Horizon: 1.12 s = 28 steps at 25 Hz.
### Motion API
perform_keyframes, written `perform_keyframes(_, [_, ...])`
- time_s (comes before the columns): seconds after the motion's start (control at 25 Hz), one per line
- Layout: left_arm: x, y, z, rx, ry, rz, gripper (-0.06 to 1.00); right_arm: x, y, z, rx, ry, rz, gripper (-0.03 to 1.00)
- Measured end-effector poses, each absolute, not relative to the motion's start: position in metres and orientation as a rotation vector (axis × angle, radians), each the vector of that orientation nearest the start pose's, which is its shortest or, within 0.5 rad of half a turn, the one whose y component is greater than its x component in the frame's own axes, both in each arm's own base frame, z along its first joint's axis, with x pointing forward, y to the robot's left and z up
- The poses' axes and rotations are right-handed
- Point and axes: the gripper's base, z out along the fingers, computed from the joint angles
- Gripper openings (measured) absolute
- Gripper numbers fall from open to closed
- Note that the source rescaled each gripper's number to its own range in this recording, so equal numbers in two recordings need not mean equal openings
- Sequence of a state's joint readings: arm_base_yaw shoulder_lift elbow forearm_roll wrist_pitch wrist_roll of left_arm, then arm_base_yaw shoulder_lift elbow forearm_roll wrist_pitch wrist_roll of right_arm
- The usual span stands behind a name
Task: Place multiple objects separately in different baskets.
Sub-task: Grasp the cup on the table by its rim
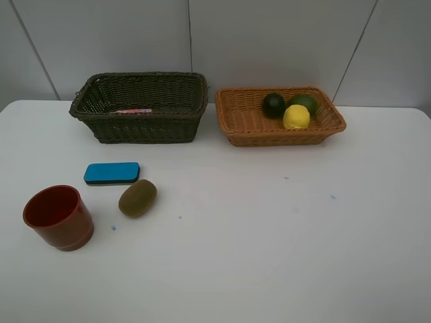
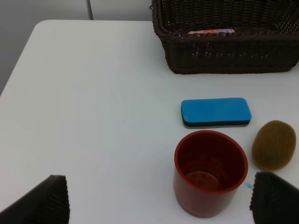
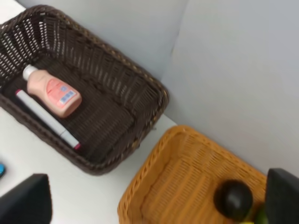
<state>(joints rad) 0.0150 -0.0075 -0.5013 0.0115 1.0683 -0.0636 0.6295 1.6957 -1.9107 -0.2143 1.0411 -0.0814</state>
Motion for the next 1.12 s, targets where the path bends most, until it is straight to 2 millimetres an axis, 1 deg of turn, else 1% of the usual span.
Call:
perform_keyframes(0.12, [-0.007,0.001,0.277,-0.081,2.041,-0.017,1.00,0.294,0.195,0.448,-0.815,2.155,0.032,1.00])
perform_keyframes(0.24, [-0.007,0.001,0.277,-0.081,2.041,-0.017,1.00,0.278,0.184,0.455,-0.812,2.162,0.044,1.00])
perform_keyframes(0.32, [-0.007,0.001,0.277,-0.081,2.041,-0.017,1.00,0.267,0.176,0.455,-0.815,2.161,0.044,1.00])
perform_keyframes(0.48, [-0.007,0.001,0.277,-0.081,2.041,-0.017,1.00,0.237,0.155,0.451,-0.815,2.135,0.059,1.00])
perform_keyframes(0.64, [-0.007,0.001,0.277,-0.081,2.041,-0.017,1.00,0.202,0.132,0.442,-0.814,2.128,0.089,1.00])
perform_keyframes(0.8, [-0.007,0.001,0.277,-0.081,2.041,-0.017,1.00,0.170,0.109,0.425,-0.821,2.145,0.092,1.00])
perform_keyframes(0.96, [-0.007,0.001,0.277,-0.081,2.041,-0.017,1.00,0.137,0.089,0.408,-0.817,2.152,0.145,1.00])
perform_keyframes(1.12, [-0.007,0.001,0.277,-0.081,2.041,-0.017,1.00,0.109,0.072,0.392,-0.808,2.142,0.191,1.00])
